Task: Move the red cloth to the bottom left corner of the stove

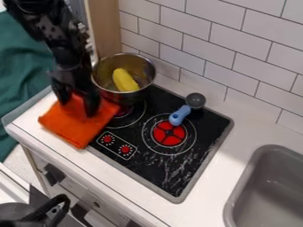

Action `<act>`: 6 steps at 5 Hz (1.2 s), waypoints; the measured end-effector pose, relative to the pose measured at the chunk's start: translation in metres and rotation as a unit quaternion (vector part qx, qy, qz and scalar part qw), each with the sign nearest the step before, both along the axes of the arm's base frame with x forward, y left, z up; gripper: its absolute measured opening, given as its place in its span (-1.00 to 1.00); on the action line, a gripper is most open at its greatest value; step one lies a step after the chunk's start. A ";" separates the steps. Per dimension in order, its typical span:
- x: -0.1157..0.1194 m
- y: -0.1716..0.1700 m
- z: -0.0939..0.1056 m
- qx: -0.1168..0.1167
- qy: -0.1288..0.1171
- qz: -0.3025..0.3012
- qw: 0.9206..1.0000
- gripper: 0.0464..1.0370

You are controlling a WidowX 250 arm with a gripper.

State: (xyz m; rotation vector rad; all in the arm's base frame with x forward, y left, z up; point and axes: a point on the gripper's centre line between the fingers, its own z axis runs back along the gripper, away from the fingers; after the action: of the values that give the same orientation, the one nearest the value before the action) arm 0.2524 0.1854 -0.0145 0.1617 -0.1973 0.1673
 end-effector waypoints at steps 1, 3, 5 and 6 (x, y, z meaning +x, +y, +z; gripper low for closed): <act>0.006 0.001 0.038 0.030 -0.032 -0.013 0.999 0.92; 0.004 -0.021 0.071 0.044 -0.065 -0.038 0.996 0.92; 0.002 -0.034 0.065 0.034 -0.056 -0.044 0.997 0.92; -0.002 -0.046 0.058 0.020 -0.044 -0.046 0.998 0.92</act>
State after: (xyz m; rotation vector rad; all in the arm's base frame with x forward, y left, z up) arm 0.2504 0.1392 0.0435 0.1846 -0.2957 0.0781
